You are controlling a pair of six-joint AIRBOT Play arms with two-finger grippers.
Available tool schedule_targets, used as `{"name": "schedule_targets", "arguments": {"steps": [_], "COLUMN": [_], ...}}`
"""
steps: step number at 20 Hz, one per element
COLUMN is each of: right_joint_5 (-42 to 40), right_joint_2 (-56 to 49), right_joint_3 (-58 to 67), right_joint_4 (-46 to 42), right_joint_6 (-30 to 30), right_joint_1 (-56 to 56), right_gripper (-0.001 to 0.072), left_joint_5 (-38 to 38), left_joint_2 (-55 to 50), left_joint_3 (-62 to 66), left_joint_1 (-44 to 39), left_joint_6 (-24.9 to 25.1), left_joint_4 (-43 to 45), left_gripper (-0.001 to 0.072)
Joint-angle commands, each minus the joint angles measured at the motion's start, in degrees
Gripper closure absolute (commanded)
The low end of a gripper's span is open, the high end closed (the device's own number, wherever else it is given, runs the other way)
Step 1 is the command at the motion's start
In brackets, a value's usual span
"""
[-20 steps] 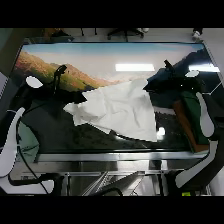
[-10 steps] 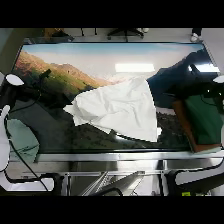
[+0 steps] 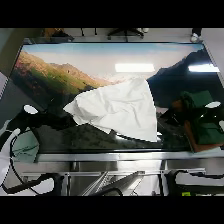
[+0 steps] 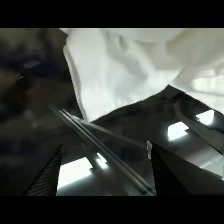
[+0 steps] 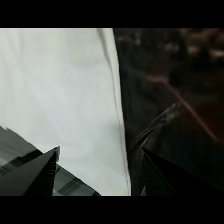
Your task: Fold the shirts.
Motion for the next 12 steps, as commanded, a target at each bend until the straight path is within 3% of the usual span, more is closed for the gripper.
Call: {"name": "schedule_targets", "arguments": {"steps": [1,4,7,8,9,10,11,12], "right_joint_5": [-2.1,-3.7,-4.6,-4.5,-4.5,-4.4,-4.3,-4.2], "right_joint_2": [0.4,0.3,-0.5,-0.9,-1.1,-1.2,-1.1,-1.1], "right_joint_3": [-5.5,-6.2,-6.2,-6.2,-6.2,-6.2,-6.1,-6.1], "right_joint_4": [1.7,1.8,1.8,1.8,1.8,1.8,1.8,1.8], "right_joint_6": [-2.4,-2.5,-2.4,-2.4,-2.4,-2.4,-2.4,-2.5], "right_joint_1": [0.0,1.8,4.9,6.0,6.9,7.8,8.5,9.2], "right_gripper": [0.013,0.013,0.0132,0.0139,0.014,0.0141,0.015,0.0287], "left_joint_5": [10.4,12.4,4.7,2.0,0.1,-1.5,-2.8,-4.7], "left_joint_2": [0.3,-2.7,-9.4,-11.1,-12.1,-12.5,-12.5,-12.5], "left_joint_3": [-2.6,-0.9,4.4,6.3,7.8,8.9,9.8,10.8], "left_joint_1": [-2.8,-3.3,-3.3,-3.2,-3.2,-3.1,-3.1,-3.1], "left_joint_6": [0.5,2.6,3.8,3.8,3.8,4.0,4.2,4.8], "left_joint_4": [-1.1,-6.6,-7.4,-7.4,-7.3,-7.4,-7.3,-7.3], "left_gripper": [0.0117,0.0117,0.012,0.022,0.0461,0.0605,0.0611,0.0691]}}
